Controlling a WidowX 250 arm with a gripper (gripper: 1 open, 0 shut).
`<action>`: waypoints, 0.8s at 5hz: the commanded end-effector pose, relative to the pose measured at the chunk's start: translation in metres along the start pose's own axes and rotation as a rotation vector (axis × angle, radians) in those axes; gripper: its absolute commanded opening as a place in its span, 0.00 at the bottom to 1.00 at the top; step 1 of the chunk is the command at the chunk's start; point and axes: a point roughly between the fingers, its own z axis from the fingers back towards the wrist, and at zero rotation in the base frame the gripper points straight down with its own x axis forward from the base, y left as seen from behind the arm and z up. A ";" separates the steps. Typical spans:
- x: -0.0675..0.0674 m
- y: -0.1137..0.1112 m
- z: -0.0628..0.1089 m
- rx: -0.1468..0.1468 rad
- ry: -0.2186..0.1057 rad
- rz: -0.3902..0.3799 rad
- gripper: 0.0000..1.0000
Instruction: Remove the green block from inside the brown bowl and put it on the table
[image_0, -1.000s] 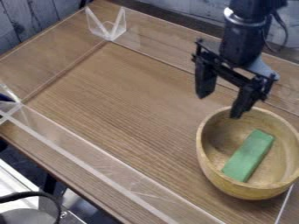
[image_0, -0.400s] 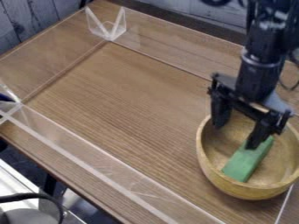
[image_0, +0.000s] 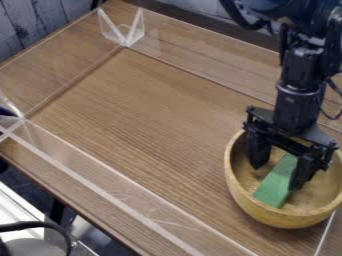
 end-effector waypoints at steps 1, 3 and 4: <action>0.002 -0.002 0.017 0.015 -0.015 -0.071 1.00; 0.000 -0.006 0.021 0.018 0.028 -0.112 1.00; 0.000 -0.005 0.019 0.010 0.050 -0.092 1.00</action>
